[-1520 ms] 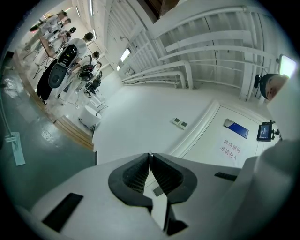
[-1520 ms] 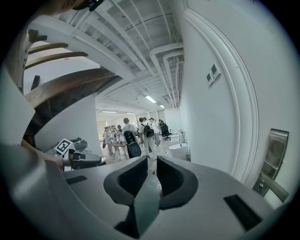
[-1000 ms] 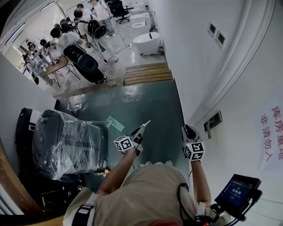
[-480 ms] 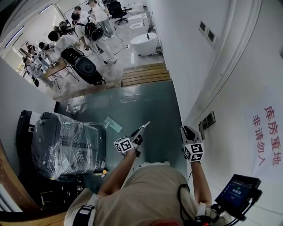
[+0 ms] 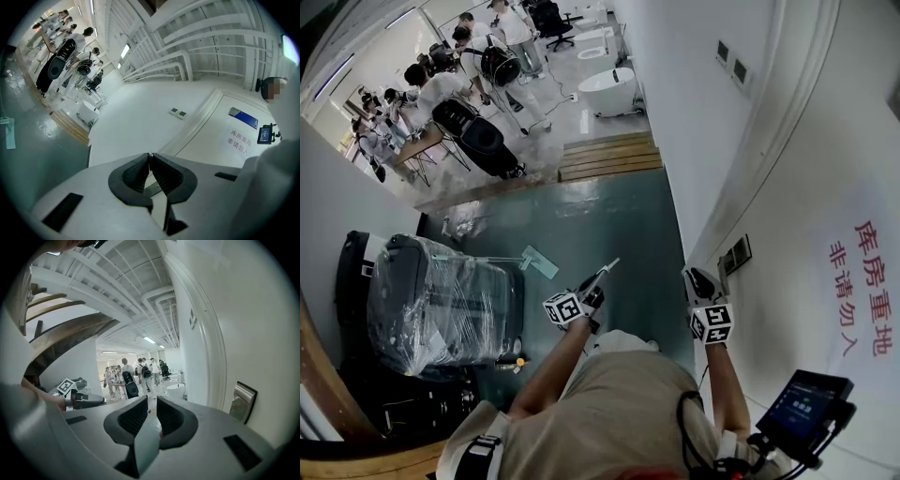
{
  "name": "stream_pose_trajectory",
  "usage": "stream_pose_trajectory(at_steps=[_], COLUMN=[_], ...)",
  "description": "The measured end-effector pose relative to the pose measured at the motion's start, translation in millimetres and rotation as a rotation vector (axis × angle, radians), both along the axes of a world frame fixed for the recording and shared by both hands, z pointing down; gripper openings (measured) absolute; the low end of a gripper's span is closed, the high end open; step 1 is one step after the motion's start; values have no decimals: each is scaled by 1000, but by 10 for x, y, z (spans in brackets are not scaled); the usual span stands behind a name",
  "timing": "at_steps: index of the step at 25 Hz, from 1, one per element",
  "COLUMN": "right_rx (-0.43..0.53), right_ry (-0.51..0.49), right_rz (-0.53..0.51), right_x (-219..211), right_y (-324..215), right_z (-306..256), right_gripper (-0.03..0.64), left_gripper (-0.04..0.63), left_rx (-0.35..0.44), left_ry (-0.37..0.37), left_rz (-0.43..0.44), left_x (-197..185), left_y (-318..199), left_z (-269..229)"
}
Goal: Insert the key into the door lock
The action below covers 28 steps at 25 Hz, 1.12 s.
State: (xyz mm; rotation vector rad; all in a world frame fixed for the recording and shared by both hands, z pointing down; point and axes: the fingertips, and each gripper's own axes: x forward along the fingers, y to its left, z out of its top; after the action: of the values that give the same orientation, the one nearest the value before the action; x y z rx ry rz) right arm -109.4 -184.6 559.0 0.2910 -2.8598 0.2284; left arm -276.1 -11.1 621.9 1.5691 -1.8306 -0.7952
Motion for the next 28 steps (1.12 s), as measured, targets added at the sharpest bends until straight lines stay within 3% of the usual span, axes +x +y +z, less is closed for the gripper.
stream_pose_trajectory(at_steps=[12, 28], right_rx=[-2, 7], right_ry=[3, 8], right_rz=[26, 94], right_x=[-195, -1018], right_y=[-19, -215], right_z=[14, -112], right_gripper=[61, 61], left_gripper=[34, 35], left_rx=[-1, 17], left_ry=[10, 14], left_rz=[29, 114], left_x=[-229, -1113], left_y=[-76, -478], left_z=[4, -89])
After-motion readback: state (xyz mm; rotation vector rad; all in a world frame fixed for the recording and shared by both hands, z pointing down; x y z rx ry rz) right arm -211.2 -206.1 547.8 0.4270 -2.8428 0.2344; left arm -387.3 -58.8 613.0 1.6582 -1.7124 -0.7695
